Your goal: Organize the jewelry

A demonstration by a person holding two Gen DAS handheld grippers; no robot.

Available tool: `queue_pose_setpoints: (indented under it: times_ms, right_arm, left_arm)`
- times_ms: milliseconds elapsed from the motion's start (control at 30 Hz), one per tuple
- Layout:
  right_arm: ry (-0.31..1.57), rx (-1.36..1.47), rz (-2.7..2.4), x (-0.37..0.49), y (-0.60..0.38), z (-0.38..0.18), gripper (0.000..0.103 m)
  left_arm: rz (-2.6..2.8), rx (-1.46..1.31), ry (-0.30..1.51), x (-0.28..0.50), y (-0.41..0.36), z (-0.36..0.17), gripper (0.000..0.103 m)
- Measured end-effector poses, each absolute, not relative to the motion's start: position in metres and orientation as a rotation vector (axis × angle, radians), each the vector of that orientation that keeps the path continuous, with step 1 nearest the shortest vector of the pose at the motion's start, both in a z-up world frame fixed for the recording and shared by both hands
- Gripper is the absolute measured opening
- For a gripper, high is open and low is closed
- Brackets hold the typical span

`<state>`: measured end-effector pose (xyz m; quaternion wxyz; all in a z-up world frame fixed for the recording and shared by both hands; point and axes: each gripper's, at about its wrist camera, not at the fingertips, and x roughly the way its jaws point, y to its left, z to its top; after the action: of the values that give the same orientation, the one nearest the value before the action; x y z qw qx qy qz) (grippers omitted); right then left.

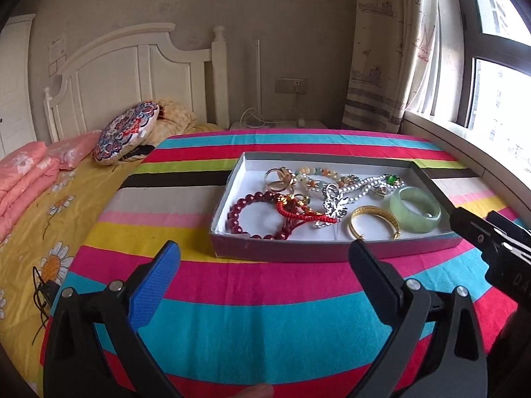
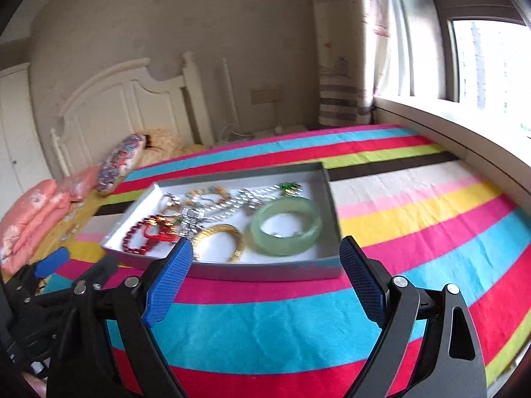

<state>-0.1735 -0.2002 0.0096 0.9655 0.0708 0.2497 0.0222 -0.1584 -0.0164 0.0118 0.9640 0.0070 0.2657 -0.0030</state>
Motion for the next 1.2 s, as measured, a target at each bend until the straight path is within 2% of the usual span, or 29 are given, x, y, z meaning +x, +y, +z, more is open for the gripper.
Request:
queue_pose_setpoints:
  times_ms: [300, 1200]
  right_arm:
    - [0.55, -0.02, 0.01, -0.175, -0.182, 0.004, 0.087]
    - [0.573, 0.023, 0.032, -0.173, -0.195, 0.002, 0.087]
  left_arm:
    - [-0.002, 0.007, 0.52, -0.162, -0.014, 0.013, 0.101]
    - [0.008, 0.023, 0.513, -0.164, -0.018, 0.013, 0.101]
